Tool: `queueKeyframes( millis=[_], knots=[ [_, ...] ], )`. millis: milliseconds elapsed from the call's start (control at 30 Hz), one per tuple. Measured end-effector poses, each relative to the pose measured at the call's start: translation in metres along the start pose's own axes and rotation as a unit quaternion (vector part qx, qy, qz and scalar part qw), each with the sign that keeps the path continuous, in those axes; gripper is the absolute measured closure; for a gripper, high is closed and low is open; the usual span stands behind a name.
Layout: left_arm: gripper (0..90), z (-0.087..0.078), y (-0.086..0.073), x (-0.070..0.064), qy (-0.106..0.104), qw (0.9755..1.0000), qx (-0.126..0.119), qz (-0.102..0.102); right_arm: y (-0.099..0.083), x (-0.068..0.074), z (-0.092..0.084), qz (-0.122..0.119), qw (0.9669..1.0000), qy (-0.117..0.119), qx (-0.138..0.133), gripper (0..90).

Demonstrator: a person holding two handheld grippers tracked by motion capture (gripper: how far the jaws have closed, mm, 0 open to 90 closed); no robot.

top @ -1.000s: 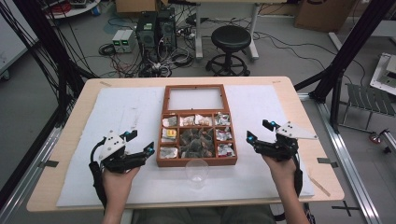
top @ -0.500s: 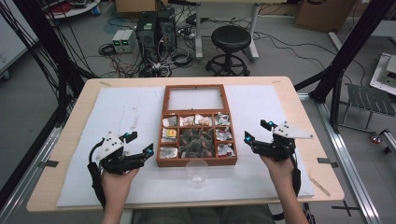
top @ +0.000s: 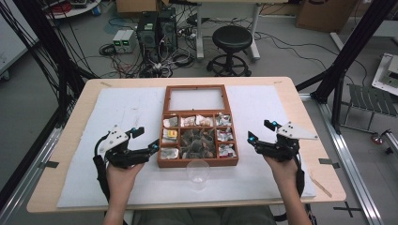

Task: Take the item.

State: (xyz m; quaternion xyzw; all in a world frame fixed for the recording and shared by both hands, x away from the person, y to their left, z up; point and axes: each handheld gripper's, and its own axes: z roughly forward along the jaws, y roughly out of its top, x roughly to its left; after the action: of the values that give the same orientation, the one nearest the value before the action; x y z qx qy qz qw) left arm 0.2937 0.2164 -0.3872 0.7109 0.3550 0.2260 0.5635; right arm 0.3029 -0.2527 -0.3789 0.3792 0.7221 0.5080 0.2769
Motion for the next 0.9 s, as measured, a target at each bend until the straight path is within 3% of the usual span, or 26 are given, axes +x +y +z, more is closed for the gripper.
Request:
queueKeyframes(
  millis=[133,200,300,400,567,700,900],
  knots=[
    [24.7,0.013,0.004,0.007,-0.001,1.0000,0.002,0.000,0.000,-0.001,0.000,0.000,1.0000,-0.001,0.000,24.5],
    [29.9,0.018,0.003,0.011,0.002,1.0000,0.009,-0.003,-0.001,-0.002,0.000,0.001,1.0000,0.000,0.002,24.6],
    [36.1,0.027,0.002,0.016,-0.016,0.9993,0.024,-0.021,-0.002,-0.002,0.001,0.001,1.0000,-0.001,0.002,24.7],
    [42.0,0.034,0.000,0.017,-0.026,0.9986,0.043,-0.019,-0.002,-0.002,0.001,0.001,1.0000,0.002,0.002,24.9],
    [45.4,0.041,-0.003,0.010,-0.051,0.9957,0.076,-0.015,-0.002,-0.001,0.000,0.001,1.0000,0.005,0.003,25.1],
    [48.3,0.040,-0.009,-0.002,-0.073,0.9941,0.081,-0.004,-0.002,-0.001,-0.001,0.000,1.0000,0.006,0.002,25.2],
    [52.3,0.043,-0.018,-0.012,-0.086,0.9904,0.107,0.007,-0.002,0.000,-0.002,0.002,1.0000,0.009,0.002,25.2]
  ],
)
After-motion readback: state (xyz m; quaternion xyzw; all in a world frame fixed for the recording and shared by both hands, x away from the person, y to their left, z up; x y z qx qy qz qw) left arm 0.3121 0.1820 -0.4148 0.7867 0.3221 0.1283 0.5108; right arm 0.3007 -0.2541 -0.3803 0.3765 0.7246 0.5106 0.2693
